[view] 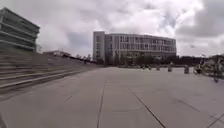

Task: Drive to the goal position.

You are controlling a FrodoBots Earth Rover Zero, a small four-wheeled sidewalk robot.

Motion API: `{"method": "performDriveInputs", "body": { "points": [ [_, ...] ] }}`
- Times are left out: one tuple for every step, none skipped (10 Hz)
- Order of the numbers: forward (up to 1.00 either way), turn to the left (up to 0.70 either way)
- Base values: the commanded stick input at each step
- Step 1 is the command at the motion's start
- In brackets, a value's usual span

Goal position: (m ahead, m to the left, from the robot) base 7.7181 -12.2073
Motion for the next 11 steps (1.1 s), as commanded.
{"method": "performDriveInputs", "body": {
  "points": [
    [0.7, -0.11],
    [0.7, -0.04],
    [0.7, -0.08],
    [0.7, -0.13],
    [0.7, -0.17],
    [0.7, -0.22],
    [0.7, -0.16],
    [0.7, -0.04],
    [0.7, -0.25],
    [0.7, -0.16],
    [0.7, -0.08]
  ]
}}
